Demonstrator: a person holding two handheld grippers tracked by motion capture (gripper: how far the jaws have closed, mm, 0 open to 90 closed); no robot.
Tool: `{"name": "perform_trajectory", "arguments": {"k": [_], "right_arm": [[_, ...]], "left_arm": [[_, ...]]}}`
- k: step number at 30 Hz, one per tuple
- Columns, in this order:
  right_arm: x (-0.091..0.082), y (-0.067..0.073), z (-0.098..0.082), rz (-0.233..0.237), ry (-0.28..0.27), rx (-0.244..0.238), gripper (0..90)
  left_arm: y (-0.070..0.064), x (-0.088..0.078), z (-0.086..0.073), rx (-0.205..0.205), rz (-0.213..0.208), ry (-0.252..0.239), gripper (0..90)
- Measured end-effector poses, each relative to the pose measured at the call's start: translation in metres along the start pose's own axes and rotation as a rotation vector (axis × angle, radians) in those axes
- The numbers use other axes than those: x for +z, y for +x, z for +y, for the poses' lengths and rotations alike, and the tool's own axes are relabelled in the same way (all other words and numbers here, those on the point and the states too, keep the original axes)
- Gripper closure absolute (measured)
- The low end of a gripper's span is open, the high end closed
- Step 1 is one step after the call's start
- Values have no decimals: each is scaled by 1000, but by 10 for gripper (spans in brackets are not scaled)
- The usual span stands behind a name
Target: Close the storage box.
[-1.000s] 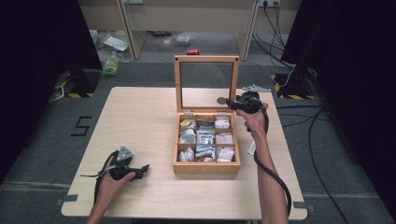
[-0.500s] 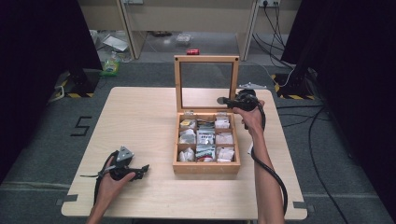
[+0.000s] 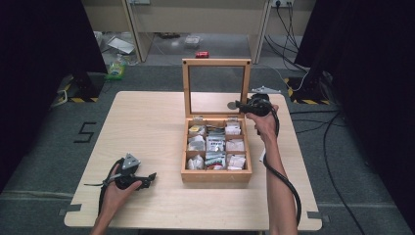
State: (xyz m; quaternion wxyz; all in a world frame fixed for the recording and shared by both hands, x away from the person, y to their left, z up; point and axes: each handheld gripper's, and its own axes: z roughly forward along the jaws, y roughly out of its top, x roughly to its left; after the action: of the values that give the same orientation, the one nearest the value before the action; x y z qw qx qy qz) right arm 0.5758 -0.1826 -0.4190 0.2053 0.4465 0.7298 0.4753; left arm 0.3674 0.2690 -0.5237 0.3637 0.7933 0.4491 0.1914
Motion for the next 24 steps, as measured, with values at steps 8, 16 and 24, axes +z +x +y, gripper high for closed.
{"name": "perform_trajectory", "arguments": {"k": [8, 16, 24], "right_arm": [[-2, 3, -3, -18, -19, -19, 556], [-6, 3, -6, -27, -45, -36, 578], [-8, 4, -7, -23, -55, -33, 591]], "left_arm": [[0, 0, 0, -1, 0, 0, 135], [0, 0, 0, -1, 0, 0, 135], [0, 0, 0, 0, 0, 0, 135]]}}
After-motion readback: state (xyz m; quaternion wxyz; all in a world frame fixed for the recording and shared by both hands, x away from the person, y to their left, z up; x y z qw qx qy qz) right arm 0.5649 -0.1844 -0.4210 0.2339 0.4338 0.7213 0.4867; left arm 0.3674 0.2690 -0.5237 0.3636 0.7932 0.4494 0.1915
